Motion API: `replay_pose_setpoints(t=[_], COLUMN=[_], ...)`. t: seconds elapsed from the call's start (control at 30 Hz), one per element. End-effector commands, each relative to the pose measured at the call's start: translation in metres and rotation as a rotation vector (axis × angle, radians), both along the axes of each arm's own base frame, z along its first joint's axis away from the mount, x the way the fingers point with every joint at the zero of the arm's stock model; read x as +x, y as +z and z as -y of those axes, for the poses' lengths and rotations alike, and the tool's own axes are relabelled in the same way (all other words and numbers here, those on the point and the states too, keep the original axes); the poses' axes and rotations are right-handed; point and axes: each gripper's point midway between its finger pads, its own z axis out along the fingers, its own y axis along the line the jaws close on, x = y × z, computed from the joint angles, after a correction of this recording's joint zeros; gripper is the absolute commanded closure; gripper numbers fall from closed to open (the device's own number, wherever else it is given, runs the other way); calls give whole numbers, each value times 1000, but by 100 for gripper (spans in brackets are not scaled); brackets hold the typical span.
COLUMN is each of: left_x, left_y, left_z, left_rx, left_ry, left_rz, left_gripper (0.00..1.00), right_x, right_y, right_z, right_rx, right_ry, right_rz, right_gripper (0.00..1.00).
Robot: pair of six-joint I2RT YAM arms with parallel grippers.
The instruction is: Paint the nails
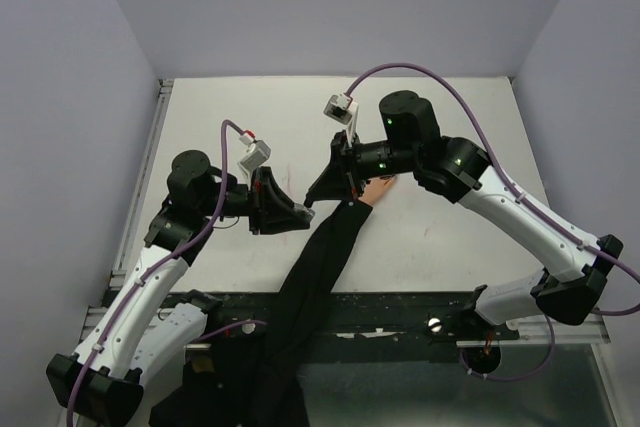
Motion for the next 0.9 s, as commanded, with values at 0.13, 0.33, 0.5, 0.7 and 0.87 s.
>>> replay_pose_setpoints(t=[0.13, 0.33, 0.5, 0.7, 0.87], left_x=[6, 28, 58, 92, 113], left_y=[15, 14, 7, -2, -9], left_z=[-2, -6, -15, -36, -52], left_rx=[-9, 13, 72, 159, 230], left_ry=[52, 197, 368, 588, 746], left_rz=[100, 153, 193, 257, 303], left_gripper=[100, 100, 100, 100, 100], right_x=[-7, 8, 27, 51, 67], right_y=[-5, -22, -39, -82, -117], right_z=[-7, -16, -27, -42, -56], right_rx=[15, -23, -47, -113, -136], right_ry=[47, -47, -159, -310, -415], right_rz=[-64, -147, -237, -377, -513], right_gripper=[99, 99, 99, 99, 99])
